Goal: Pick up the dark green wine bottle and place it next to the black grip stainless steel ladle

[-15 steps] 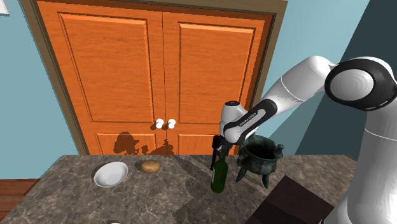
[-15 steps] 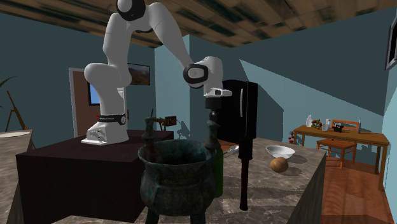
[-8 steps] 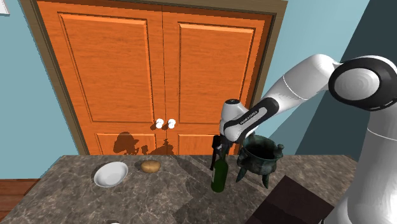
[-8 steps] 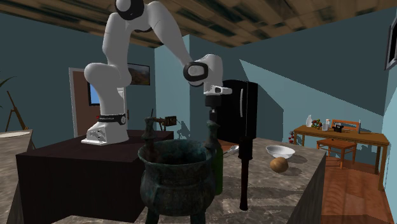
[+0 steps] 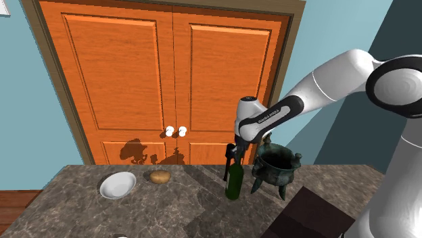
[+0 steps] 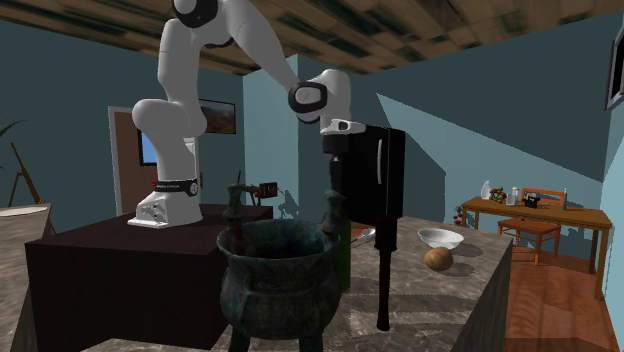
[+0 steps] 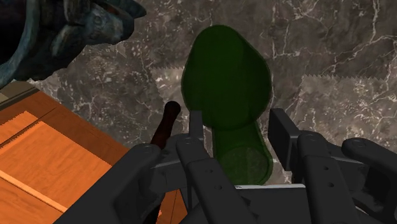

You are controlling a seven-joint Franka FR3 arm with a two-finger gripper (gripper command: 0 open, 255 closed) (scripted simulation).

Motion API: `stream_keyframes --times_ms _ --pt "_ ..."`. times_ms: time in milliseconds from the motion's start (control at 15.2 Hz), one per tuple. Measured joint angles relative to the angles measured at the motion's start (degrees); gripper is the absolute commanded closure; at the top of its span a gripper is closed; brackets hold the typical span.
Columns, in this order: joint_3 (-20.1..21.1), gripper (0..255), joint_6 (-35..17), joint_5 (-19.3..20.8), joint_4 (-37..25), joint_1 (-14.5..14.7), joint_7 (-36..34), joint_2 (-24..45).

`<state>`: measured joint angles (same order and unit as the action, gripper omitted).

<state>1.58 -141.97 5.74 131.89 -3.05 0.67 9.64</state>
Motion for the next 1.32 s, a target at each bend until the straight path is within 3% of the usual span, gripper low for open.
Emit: stream_keyframes --times_ms 1320 --pt "0.29 255 14.85 -1.65 -4.85 -0.02 1.77 -10.07"
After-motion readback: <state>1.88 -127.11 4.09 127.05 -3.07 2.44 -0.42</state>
